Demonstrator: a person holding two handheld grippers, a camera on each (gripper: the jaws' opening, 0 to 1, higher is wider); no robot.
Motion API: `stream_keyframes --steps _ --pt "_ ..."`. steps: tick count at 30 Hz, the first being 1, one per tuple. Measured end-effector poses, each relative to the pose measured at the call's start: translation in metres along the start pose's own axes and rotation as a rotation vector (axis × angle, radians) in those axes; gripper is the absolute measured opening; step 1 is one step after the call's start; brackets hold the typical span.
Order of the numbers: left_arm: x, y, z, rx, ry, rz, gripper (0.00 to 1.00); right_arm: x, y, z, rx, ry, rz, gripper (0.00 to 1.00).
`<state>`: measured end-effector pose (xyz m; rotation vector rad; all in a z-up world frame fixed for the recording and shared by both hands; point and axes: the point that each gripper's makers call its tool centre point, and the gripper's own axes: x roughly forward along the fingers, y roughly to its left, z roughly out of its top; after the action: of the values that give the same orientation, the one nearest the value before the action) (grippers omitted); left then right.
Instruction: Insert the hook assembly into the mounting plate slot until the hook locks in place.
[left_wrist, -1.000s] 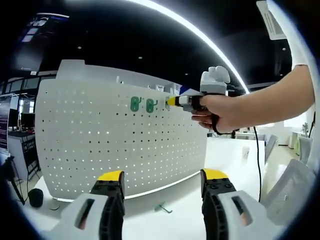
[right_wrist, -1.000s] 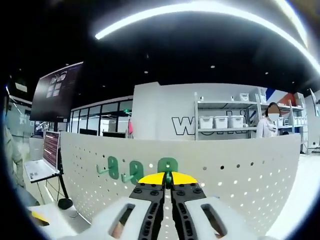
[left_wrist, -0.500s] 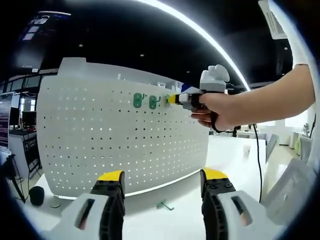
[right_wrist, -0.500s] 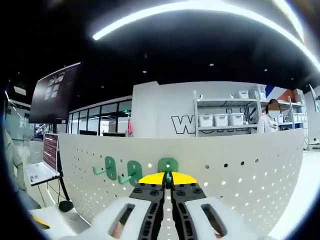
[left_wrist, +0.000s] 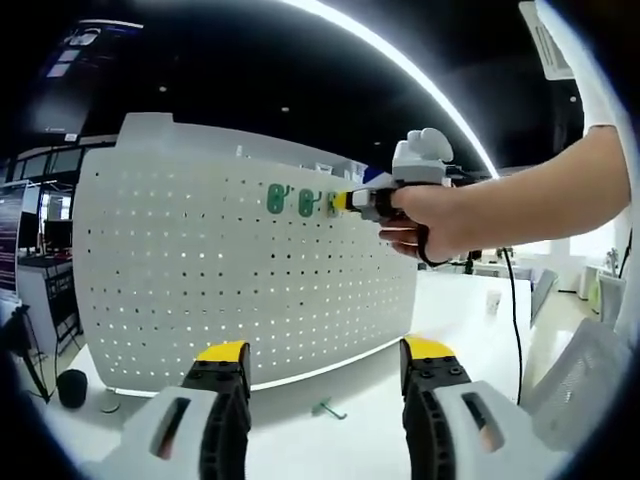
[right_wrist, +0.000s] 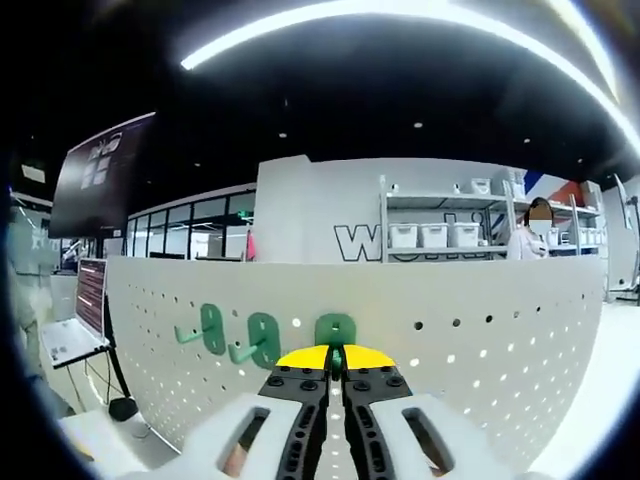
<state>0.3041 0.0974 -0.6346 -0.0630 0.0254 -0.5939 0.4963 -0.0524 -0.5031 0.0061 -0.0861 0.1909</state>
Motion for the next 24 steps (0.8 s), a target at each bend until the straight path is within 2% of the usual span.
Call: stream_keyframes --steps 10,14,15,17,18,24 --pt "0.0001 -0.0005 -0.0017 -0.003 0.007 -0.001 0.62 0.0012 -0.0007 -0.001 0.004 0.012 -0.034 0.02" --pt "0.0003 0.0015 -0.0018 -0.005 0.006 0.004 0.62 -0.0002 0.0 0.0 -0.009 0.011 -0.013 0.03" --pt "0.0002 0.0015 -0.0019 -0.001 0.01 0.005 0.61 -0.0011 0.0021 0.0039 0.003 -0.009 0.004 0.05" --pt "0.0005 0.0013 -0.002 0.008 0.012 0.005 0.61 -0.0018 0.0041 0.0059 -0.024 -0.011 0.017 0.08" --pt "0.0006 0.0012 -0.0014 0.009 0.009 0.004 0.61 -0.0033 0.0062 0.0067 -0.007 -0.014 0.03 0.08" --pt "-0.0003 0.002 0.0005 0.006 0.004 0.01 0.61 -0.0082 0.003 0.0015 0.007 -0.002 0.051 0.14"
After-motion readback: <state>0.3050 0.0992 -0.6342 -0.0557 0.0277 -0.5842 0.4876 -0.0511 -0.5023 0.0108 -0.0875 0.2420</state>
